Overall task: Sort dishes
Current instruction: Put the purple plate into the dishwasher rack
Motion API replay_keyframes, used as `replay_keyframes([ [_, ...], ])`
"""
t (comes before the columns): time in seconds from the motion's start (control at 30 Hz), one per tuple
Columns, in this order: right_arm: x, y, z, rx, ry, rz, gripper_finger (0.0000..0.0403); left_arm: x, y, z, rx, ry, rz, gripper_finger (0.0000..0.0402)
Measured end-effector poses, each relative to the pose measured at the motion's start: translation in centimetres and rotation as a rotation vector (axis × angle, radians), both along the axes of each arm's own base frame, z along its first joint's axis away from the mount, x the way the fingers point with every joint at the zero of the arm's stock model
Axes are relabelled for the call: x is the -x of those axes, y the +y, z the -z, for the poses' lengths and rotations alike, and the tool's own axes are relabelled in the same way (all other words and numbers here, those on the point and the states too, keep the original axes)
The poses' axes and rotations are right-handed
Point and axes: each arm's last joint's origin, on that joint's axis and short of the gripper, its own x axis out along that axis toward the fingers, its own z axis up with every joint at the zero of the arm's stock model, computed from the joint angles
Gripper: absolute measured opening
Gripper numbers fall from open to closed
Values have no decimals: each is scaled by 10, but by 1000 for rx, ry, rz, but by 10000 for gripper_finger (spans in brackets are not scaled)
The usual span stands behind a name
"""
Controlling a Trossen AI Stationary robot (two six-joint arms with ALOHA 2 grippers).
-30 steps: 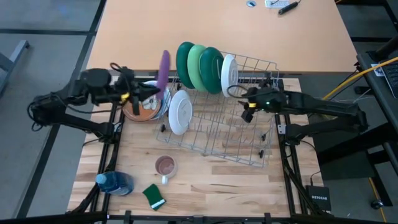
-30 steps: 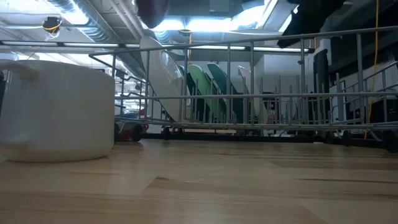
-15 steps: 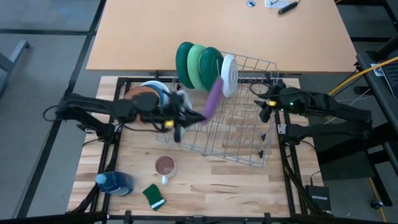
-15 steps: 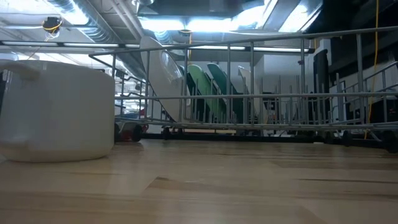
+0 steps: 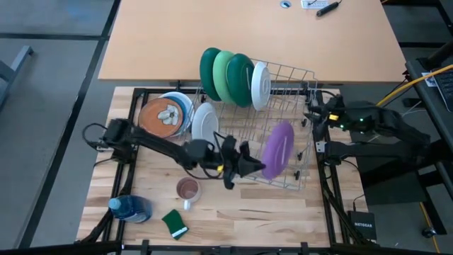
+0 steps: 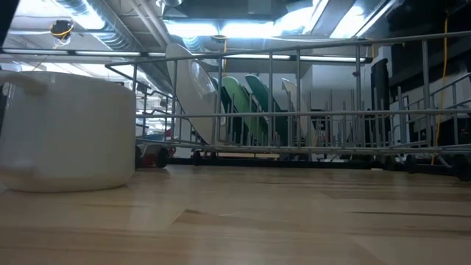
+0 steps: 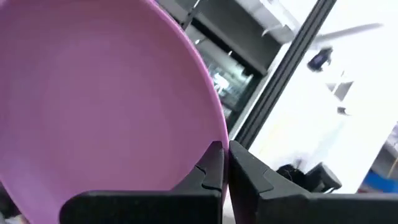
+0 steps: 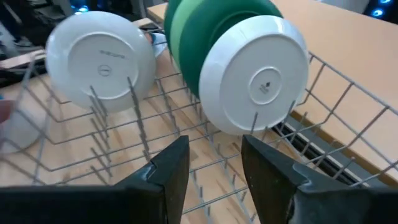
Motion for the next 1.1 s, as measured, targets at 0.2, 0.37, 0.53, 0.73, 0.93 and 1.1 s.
replay_keyframes([
  [0.2, 8, 2, 0, -5, -23, -18, 152, -28, -4, 36, 76, -61, -14, 0],
  [0.37, 8, 2, 0, 1, -18, -21, 152, -47, -7, 50, 68, -46, -60, 0],
  [0.53, 8, 2, 0, 1, -15, -21, 152, -58, -8, 53, 65, -23, -129, 0],
  [0.73, 8, 2, 0, 1, -15, -21, 152, -65, -3, 58, 79, 75, -230, 0],
  [0.93, 8, 2, 0, 2, -15, -22, 152, -69, 5, 62, 99, 116, -249, 0],
  [1.1, 8, 2, 0, 2, -15, -21, 152, -71, 12, 65, 110, 154, -258, 0],
])
